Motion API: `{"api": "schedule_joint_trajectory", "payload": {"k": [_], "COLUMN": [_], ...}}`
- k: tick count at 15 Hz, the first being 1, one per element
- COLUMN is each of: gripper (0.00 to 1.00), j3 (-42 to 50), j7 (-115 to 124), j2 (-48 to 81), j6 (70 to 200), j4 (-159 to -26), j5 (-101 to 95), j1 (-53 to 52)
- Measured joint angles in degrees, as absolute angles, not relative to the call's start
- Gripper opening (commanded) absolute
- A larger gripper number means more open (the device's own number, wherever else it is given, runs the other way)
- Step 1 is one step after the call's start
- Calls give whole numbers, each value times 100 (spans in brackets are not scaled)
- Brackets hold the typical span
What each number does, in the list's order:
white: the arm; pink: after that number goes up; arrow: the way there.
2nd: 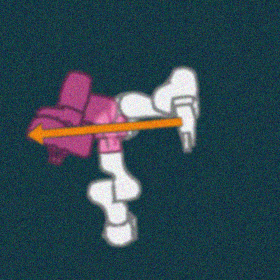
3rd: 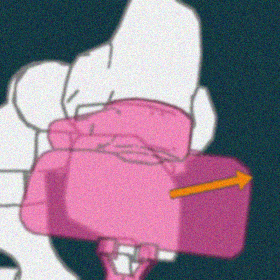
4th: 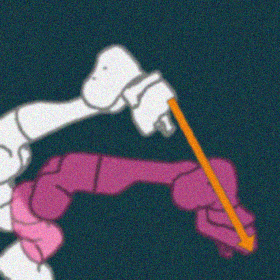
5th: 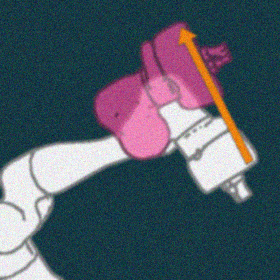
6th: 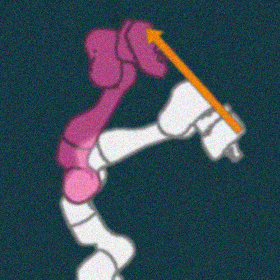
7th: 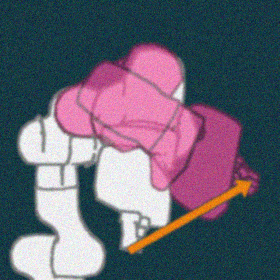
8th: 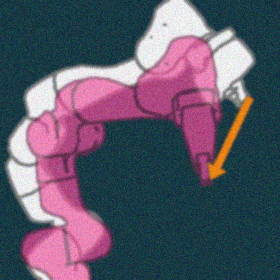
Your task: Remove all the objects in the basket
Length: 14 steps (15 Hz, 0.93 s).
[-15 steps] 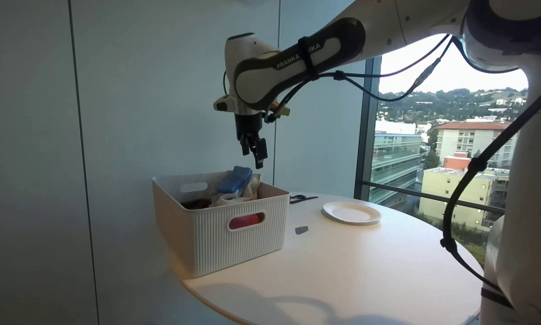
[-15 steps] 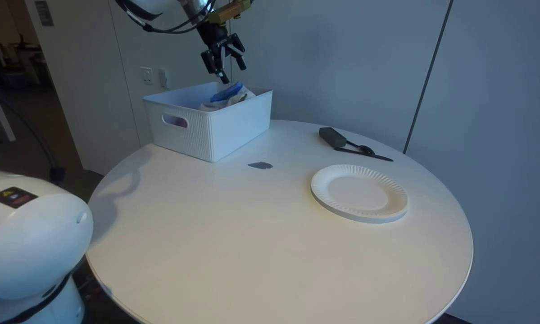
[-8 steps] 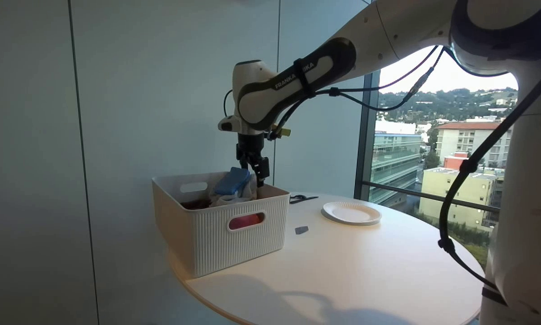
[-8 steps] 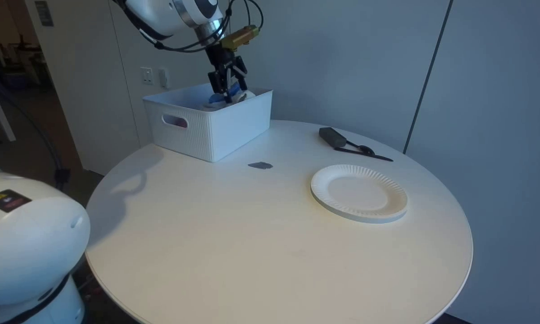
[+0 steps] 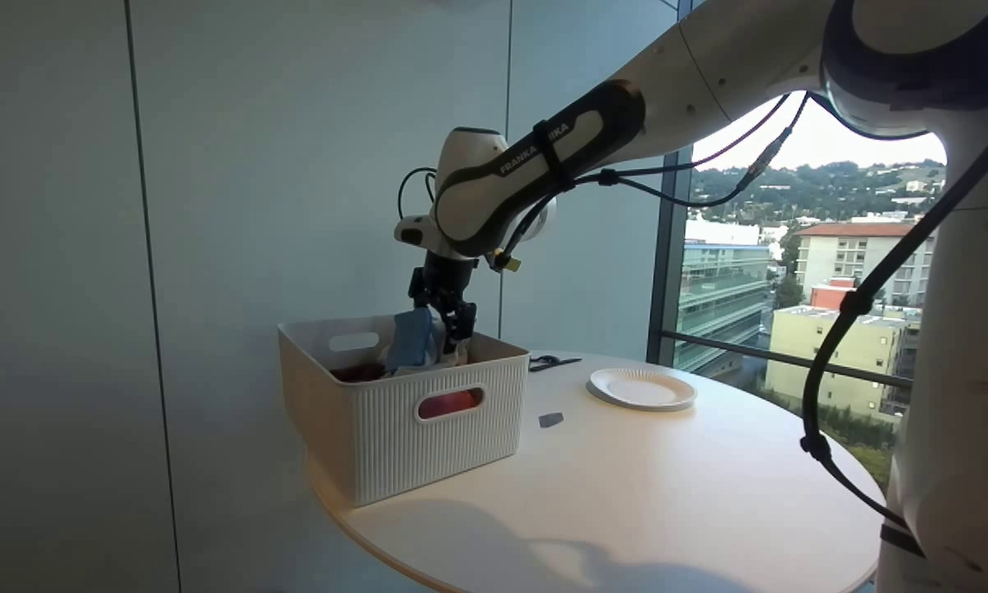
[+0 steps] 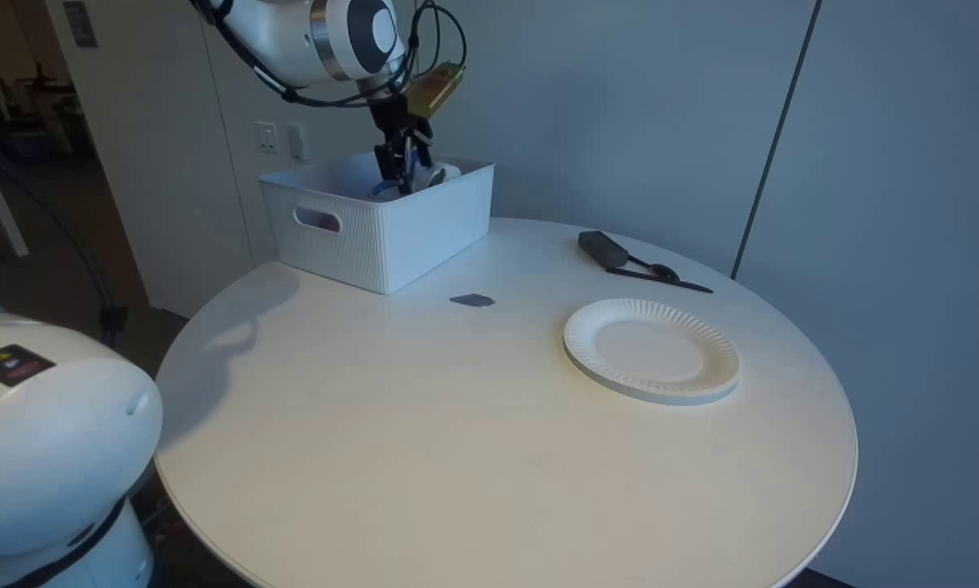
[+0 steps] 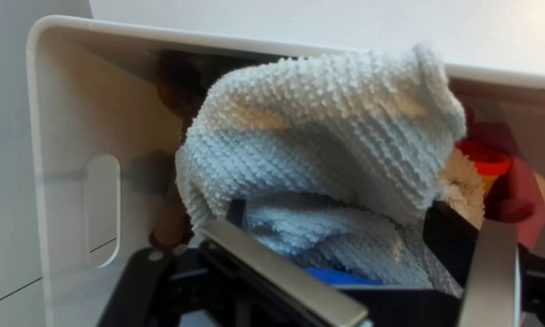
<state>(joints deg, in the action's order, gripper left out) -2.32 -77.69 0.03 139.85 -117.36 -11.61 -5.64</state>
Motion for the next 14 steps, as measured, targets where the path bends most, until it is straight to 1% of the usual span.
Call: {"api": "schedule_joint_trajectory", "payload": {"k": [1, 2, 3, 5, 6, 9, 11, 12, 14], "gripper": [75, 72, 66, 49, 42, 19, 7, 3, 2], "j3": [-232, -231, -228, -224, -223, -218, -213, -212, -205], "j7": [-7782, -7792, -7795, -7838, -7873, -7962, -8001, -8010, -8028], "j2": [-5, -13, -16, -16, -17, -16, -16, -16, -17], "j6": [14067, 14106, 14116, 14123, 14130, 14194, 14224, 14232, 14284], "j4": [-11761, -11771, -11772, -11780, -11785, -11810, -11835, -11843, -11851], "j5": [-1150, -1141, -1139, -1043, -973, -809, -735, -700, -603], "j1": [-554, -540, -526, -502, -491, -455, -427, -411, -382]}}
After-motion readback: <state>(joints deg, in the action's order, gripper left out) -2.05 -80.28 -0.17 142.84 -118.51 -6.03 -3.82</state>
